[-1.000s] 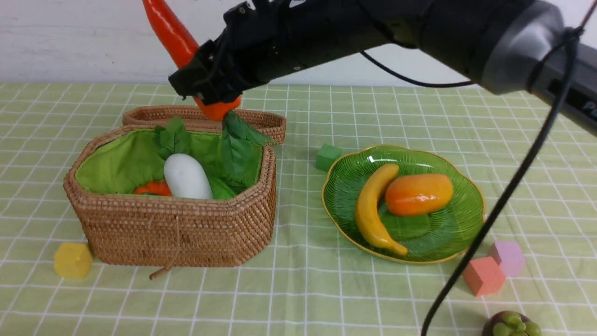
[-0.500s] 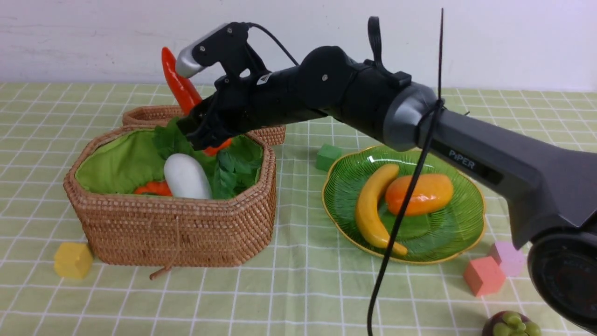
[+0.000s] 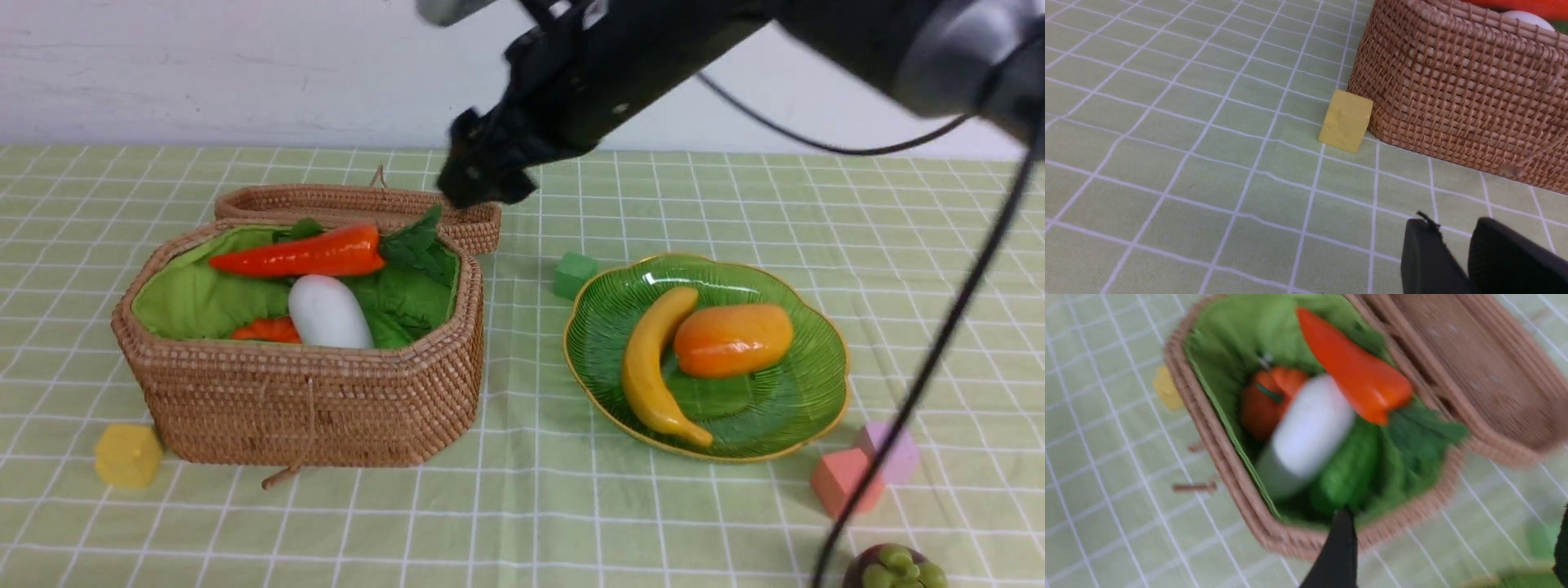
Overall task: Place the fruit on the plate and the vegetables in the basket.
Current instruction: Use the right arm to grab a mangosteen and put it into the right plate
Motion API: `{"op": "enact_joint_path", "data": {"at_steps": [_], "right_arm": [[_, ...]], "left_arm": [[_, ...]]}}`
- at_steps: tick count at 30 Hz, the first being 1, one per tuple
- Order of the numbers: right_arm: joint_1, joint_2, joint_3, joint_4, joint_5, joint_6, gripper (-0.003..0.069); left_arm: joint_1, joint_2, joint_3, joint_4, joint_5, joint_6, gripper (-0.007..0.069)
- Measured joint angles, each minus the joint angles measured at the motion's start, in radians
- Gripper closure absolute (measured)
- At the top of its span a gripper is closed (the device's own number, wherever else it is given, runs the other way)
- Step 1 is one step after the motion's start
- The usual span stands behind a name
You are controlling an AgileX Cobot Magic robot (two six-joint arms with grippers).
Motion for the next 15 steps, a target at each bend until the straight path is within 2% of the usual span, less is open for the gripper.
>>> {"op": "enact_joint_path", "data": {"at_steps": [3,5,9,11,15], "right_arm": [[-0.029,-0.138,0.073,-0.213,0.107,0.125,0.0016],[-0.049,-0.253,0.185,-0.277,0.104,0.166,0.0025],[-0.079,-0.418,0.437,-0.291,0.093,0.265,0.0039],[-0.099,-0.49,0.616,-0.293,0.1,0.366,0.0043],[-0.15,-0.534,0.825,-0.32,0.126,0.567,0.0047]], "left_arm": [[0.0,0.0,0.0,0.0,0.0,0.0,0.0459],[0.0,0.0,0.0,0.0,0.0,0.0,0.0454],[0.0,0.0,0.0,0.0,0.0,0.0,0.0449],[0.0,0.0,0.0,0.0,0.0,0.0,0.0449],[0.0,0.0,0.0,0.0,0.0,0.0,0.0449]]}}
